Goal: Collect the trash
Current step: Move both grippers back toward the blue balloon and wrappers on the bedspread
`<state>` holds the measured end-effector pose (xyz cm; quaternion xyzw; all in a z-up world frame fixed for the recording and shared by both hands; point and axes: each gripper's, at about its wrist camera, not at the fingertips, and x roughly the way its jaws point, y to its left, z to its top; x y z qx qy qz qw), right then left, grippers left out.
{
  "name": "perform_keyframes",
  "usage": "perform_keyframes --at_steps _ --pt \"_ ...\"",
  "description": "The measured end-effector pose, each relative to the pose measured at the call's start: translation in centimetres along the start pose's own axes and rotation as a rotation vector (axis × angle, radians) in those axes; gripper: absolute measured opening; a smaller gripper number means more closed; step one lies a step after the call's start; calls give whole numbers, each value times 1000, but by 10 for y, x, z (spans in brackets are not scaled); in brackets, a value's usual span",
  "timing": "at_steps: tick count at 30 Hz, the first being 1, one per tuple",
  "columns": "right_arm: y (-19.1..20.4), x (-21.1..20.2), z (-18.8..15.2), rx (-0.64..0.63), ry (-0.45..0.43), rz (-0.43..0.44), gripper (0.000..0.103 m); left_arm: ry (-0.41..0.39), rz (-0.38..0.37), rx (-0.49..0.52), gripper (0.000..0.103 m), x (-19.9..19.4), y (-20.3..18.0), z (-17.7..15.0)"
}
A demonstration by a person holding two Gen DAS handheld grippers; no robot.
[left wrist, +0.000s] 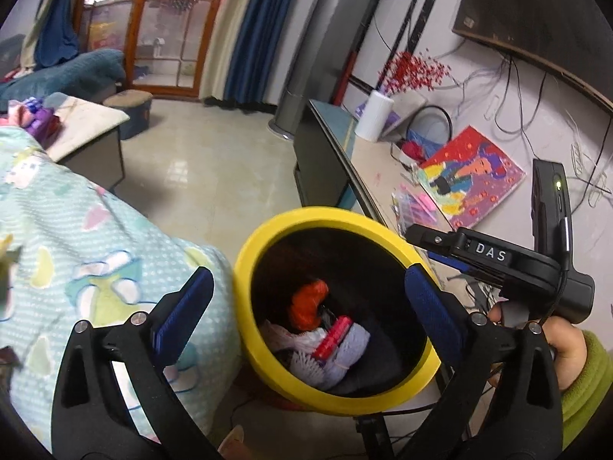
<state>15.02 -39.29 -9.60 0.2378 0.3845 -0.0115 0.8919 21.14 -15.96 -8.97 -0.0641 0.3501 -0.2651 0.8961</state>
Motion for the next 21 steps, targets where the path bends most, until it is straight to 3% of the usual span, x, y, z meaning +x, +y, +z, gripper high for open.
perform_keyframes --at_steps 21 --pt "102 -51 -21 -255 -150 171 73 -228 277 -127 92 -112 68 3"
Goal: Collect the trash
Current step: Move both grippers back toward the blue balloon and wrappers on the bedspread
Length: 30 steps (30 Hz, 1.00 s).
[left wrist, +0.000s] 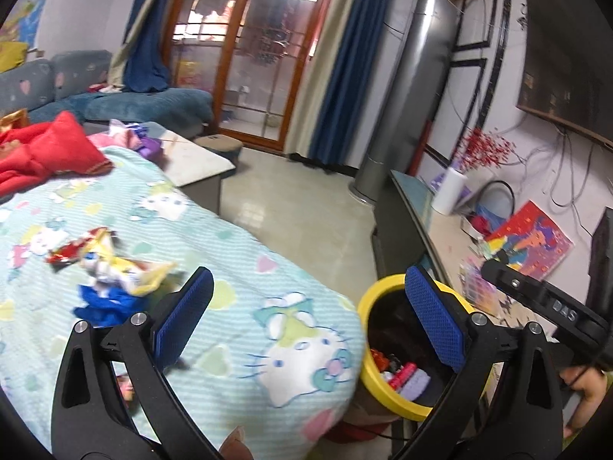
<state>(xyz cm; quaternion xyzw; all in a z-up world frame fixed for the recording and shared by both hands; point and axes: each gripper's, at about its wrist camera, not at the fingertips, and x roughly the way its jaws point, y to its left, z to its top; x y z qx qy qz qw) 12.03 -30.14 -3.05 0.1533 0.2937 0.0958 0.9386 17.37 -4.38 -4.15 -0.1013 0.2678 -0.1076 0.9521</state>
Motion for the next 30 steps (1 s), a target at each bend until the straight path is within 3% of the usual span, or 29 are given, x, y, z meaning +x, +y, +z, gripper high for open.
perform_keyframes --at_steps 16,30 --pt "87 19 -26 -176 97 109 76 -15 172 -128 92 -26 84 5" --pt "157 48 -56 -288 250 228 76 30 197 -254 92 -31 152 2"
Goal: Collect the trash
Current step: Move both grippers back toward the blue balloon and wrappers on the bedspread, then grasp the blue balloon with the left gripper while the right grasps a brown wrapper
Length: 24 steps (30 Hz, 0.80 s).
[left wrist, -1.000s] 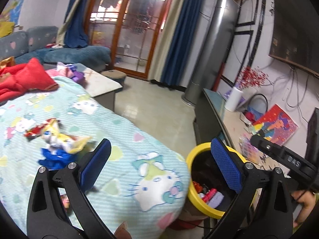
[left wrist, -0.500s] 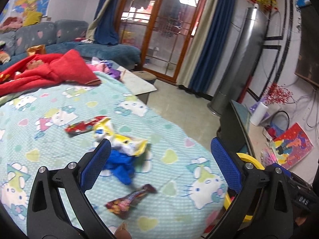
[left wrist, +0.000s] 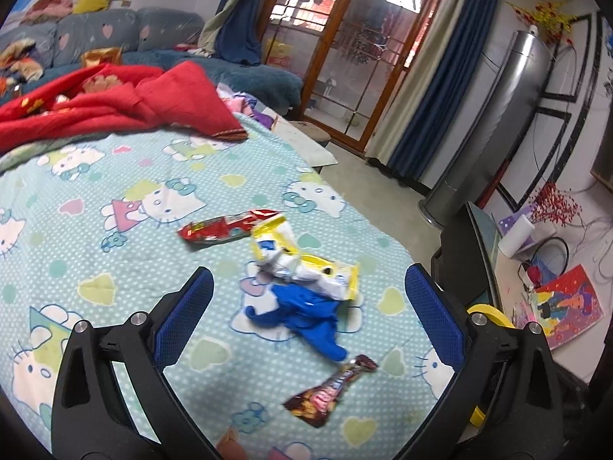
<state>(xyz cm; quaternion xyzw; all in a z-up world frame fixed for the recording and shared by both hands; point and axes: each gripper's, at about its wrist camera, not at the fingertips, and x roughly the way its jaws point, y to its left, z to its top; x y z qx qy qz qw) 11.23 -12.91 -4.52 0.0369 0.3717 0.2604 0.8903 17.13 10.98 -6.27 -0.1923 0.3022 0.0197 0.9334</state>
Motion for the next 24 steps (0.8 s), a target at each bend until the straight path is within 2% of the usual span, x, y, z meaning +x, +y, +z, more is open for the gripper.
perform_keyframes --at_steps 7,15,19,21,24 --pt "33 38 0 -15 94 69 74 53 -55 -108 91 13 38 1" --pt "52 81 -4 -10 174 96 65 118 -158 -203 73 29 59 -6" --pt "54 98 -9 10 218 96 59 149 -208 -224 72 40 60 -9" --pt "55 100 -10 6 206 90 54 163 -234 -243 70 45 61 -10" --pt "56 100 -13 -18 202 93 40 184 -245 -258 60 54 61 -13"
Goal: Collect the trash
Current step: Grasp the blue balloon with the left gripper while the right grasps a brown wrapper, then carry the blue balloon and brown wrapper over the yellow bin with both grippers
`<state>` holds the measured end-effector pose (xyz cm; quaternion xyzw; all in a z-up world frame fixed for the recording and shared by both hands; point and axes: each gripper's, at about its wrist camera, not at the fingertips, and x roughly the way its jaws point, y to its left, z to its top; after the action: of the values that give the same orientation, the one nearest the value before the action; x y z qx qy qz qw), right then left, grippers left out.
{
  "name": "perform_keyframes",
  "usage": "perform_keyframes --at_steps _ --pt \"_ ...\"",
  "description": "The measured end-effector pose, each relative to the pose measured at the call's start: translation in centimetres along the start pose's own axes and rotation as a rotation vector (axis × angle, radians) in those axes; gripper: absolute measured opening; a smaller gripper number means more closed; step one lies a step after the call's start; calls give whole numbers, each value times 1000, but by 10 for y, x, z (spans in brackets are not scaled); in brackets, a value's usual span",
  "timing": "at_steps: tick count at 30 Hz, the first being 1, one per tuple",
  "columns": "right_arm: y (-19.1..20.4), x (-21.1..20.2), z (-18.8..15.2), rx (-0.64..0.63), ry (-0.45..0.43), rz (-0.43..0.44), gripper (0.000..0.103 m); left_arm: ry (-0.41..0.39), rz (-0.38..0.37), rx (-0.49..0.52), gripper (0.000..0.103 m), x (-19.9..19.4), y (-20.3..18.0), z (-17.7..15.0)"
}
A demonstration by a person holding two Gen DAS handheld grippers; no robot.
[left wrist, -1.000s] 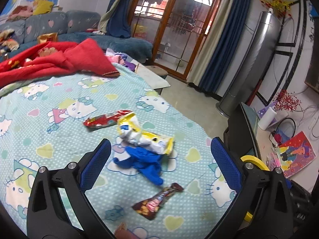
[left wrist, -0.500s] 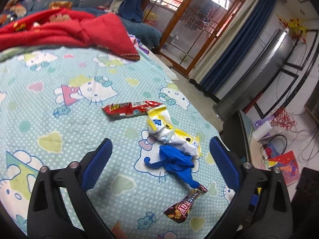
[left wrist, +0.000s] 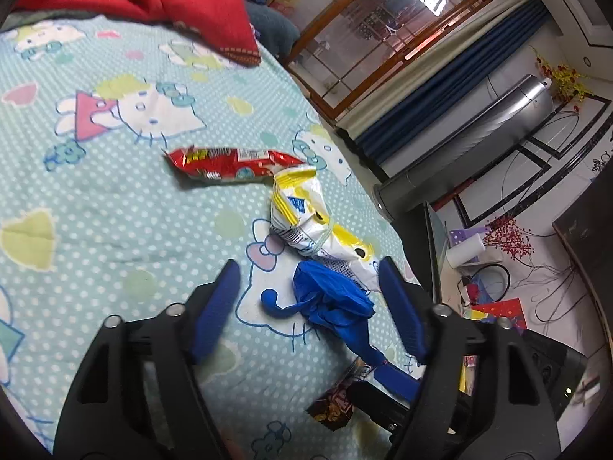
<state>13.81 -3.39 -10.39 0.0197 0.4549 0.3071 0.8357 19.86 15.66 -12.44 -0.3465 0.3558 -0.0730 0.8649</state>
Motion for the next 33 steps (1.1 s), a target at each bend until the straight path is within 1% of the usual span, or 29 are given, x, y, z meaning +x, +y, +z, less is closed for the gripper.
perform_keyframes --at_steps 1,2,5,6,7,8,9,12,20,33 --pt "0 -1 -1 -10 -1 1 35 6 -1 -4 58 2 0 0" --pt "0 -2 -1 -14 -1 0 29 11 0 -4 52 4 0 -1" --pt "-3 -5 -3 -23 -5 9 21 23 3 7 38 7 -4 -5" --pt "-4 -6 -3 -23 -5 13 20 34 -2 7 27 8 -5 -7" --pt "-5 -7 -3 -22 -6 18 15 44 -6 10 19 10 -5 -8" --pt "-6 -9 -4 -23 -7 20 12 55 -10 17 15 11 -7 -11" --pt "-6 -11 -4 -27 -8 20 11 60 -12 23 9 12 -8 -12" --pt "-9 -16 -5 -28 -7 19 10 67 -23 39 6 10 -12 -16" --pt "-34 -36 -1 11 -32 -31 7 69 -40 74 5 -1 -23 -22" --pt "-80 -79 9 94 -124 -97 6 91 -114 208 5 -5 -83 -41"
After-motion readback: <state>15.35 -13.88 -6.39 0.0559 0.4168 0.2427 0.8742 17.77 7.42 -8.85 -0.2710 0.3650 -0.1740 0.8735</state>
